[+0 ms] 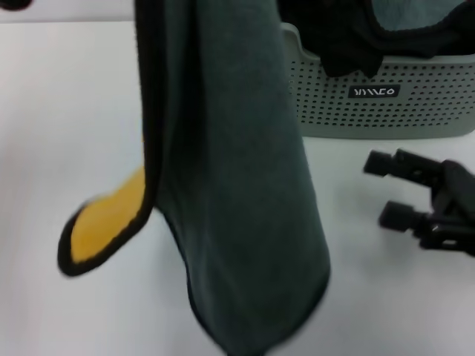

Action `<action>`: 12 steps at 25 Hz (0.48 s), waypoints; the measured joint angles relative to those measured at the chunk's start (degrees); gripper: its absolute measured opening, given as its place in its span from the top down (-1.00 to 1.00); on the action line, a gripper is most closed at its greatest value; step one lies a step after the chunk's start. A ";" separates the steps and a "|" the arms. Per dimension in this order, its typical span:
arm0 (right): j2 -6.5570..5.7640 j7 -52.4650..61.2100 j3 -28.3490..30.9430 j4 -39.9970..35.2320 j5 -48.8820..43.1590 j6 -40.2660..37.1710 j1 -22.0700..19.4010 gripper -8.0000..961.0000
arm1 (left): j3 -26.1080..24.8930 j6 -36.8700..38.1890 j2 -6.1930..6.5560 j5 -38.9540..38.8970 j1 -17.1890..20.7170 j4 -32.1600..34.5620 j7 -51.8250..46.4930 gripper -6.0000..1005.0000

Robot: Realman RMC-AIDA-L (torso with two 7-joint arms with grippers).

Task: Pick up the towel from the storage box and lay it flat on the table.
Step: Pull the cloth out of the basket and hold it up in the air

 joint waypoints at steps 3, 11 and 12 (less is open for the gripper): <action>1.48 -0.76 0.21 0.08 -0.80 0.28 0.03 -0.70 | 0.34 0.13 0.74 1.85 -1.56 0.00 -1.09 0.93; 1.17 5.35 1.11 0.21 -0.07 -2.86 2.22 -0.68 | 4.08 0.45 2.95 2.54 -4.84 0.17 -4.06 0.93; 1.08 5.35 1.09 0.34 -0.17 -3.08 2.25 -0.67 | 3.81 0.25 2.81 2.59 -4.97 0.17 -3.99 0.93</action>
